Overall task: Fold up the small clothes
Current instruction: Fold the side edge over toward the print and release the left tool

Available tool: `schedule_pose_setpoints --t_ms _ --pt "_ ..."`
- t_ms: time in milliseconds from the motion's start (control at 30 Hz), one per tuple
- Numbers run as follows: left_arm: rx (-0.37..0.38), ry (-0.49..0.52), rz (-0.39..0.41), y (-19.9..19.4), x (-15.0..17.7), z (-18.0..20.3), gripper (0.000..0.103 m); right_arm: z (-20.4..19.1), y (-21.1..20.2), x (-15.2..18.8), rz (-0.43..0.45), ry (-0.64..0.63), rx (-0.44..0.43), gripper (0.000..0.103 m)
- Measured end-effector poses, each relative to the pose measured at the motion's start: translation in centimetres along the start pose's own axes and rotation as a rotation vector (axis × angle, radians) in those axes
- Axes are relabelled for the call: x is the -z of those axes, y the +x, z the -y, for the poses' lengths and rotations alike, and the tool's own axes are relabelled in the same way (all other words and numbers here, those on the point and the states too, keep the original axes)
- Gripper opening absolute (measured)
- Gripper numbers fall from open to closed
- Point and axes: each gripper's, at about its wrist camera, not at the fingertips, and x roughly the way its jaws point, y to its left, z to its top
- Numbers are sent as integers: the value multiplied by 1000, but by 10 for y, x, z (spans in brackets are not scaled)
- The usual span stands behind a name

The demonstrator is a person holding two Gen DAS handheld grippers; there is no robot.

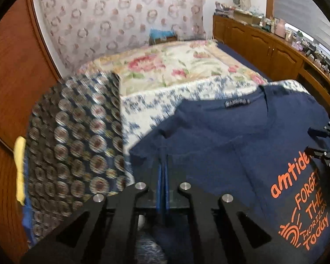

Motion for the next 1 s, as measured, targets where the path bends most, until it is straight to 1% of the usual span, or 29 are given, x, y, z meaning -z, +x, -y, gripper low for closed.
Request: schedule_pose_setpoints --t_ms 67,233,400,533,600,700,733,833,867,933,1000 --pt "-24 -12 41 -13 -8 -9 0 0 0 0 0 0 0 56" --pt "-76 -56 93 -28 -25 -37 0 0 0 0 0 0 0 56" --pt "-66 -65 111 -29 -26 -47 0 0 0 1 0 0 0 56" --pt "-26 -77 142 -38 -19 -44 6 0 0 0 0 0 0 56" --pt "-21 -67 170 -46 -15 -40 16 0 0 0 0 0 1 56" --pt "4 -67 209 -60 -7 -35 21 0 0 0 0 0 1 56" --pt "31 -73 218 -65 -3 -34 22 0 0 0 0 0 1 56" --pt "82 -82 245 -77 9 -28 32 0 0 0 0 0 1 57" --pt "94 -80 257 -81 15 -26 37 0 0 0 0 0 1 57" --pt "108 -76 274 -87 22 -19 41 0 0 0 0 0 1 57" --pt "118 -72 292 -94 31 -13 53 0 0 1 0 0 1 57"
